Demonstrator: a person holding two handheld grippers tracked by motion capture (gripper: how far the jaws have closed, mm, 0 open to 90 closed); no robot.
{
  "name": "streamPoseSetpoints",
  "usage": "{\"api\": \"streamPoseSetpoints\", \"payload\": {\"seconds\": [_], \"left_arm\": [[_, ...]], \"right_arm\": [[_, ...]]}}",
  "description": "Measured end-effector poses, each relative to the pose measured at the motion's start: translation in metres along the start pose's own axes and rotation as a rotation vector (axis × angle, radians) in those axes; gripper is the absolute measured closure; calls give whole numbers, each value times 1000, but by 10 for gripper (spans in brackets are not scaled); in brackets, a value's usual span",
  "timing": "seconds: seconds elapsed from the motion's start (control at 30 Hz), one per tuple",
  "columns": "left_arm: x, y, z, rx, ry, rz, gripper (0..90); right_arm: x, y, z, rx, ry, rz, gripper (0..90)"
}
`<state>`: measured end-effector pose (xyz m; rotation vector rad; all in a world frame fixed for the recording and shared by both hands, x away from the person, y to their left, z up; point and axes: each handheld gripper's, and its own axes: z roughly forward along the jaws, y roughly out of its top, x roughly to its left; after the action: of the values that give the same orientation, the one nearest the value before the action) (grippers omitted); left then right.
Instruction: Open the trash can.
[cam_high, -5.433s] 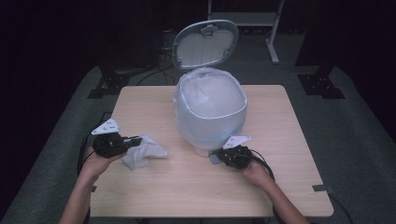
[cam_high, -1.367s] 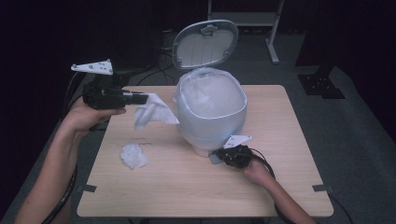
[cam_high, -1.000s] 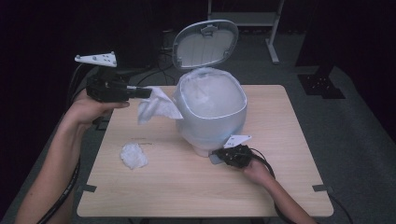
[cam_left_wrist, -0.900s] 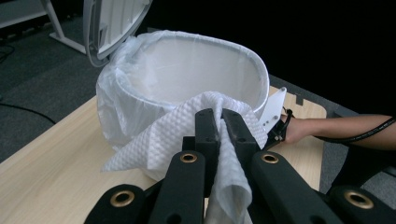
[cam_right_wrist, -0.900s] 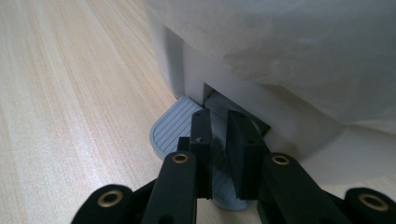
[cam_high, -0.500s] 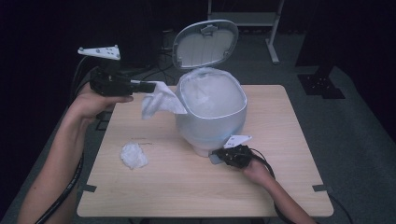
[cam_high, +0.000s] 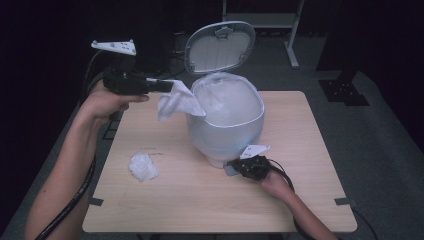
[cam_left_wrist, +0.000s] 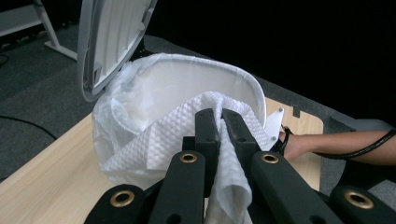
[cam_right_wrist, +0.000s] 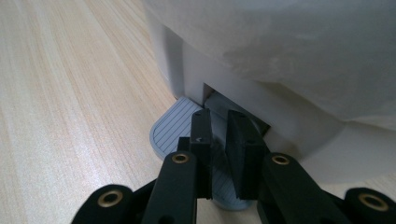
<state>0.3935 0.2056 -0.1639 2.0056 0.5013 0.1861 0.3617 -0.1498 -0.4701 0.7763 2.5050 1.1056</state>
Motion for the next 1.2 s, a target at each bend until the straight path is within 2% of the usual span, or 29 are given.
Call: {"api": "streamPoseSetpoints", "payload": {"seconds": [0.63,1.2], "left_arm": [[0,25,19,3,-27,19,862],[1,37,34,11,-35,23,862]], "right_arm": [[0,0,0,-2,-2,4,801],[0,0,0,-2,-2,3,801]]}}
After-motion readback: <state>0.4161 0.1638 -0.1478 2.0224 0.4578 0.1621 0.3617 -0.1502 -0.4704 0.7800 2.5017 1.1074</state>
